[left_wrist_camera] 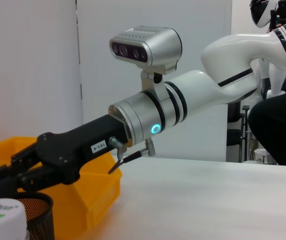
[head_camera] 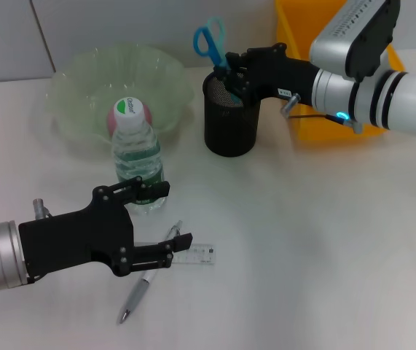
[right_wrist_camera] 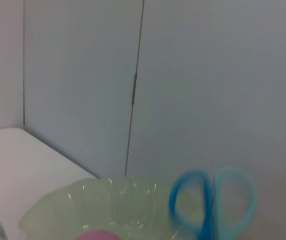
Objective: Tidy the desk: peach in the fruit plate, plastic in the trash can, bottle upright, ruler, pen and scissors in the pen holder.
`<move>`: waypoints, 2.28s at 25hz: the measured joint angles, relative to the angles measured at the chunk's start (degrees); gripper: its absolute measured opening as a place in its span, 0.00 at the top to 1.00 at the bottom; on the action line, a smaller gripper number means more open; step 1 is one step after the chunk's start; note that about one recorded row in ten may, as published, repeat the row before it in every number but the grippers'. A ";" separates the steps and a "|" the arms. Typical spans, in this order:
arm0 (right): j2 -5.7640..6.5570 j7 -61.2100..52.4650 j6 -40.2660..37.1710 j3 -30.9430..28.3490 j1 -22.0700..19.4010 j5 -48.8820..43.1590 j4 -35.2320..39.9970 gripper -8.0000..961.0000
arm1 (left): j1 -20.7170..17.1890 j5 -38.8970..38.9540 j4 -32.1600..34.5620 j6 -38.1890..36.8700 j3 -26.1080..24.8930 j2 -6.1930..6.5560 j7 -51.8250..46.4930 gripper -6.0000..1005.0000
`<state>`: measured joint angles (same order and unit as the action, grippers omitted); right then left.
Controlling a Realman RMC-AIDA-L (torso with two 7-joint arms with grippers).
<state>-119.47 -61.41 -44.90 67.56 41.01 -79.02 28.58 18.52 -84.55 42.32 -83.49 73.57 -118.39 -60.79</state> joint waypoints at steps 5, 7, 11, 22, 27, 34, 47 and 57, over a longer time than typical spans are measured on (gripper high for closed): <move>-0.02 0.00 -0.51 0.03 -1.04 0.03 0.17 0.69 | 0.02 0.00 -0.04 0.00 -0.01 0.04 -0.02 0.17; 0.02 -0.28 -0.65 0.02 -1.31 0.04 0.24 0.62 | 0.02 0.00 -0.04 0.00 -0.01 0.04 -0.02 0.17; 0.16 -2.95 -2.80 -0.29 -2.69 -0.14 2.60 0.46 | 0.02 0.00 -0.54 -0.36 -0.34 0.14 -0.03 0.17; 1.96 -33.30 -20.20 -3.40 -12.72 -18.37 29.20 0.20 | -0.41 -0.12 -0.09 -2.52 -0.39 0.95 -0.66 0.17; 2.77 -41.62 -34.00 -10.72 -12.17 -33.04 36.61 0.15 | -0.14 -0.18 0.06 -3.40 -0.04 1.58 -1.57 0.17; 3.74 -42.56 -51.09 -20.31 -11.60 -45.04 45.12 0.15 | 1.47 -3.40 2.92 -3.78 -0.48 1.70 -4.42 0.17; 3.81 -43.00 -61.31 -25.85 -11.95 -54.46 50.20 0.15 | 5.67 -14.27 9.51 -3.40 -2.72 0.85 -12.82 0.17; 3.13 -41.57 -60.42 -26.17 -12.88 -55.40 49.49 0.15 | 6.60 -23.16 12.06 -1.41 -2.57 0.01 -16.43 0.17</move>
<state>-116.34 -102.98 -105.31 41.40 28.13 -134.42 78.07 25.12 -107.70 54.38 -84.90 71.01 -118.39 -77.22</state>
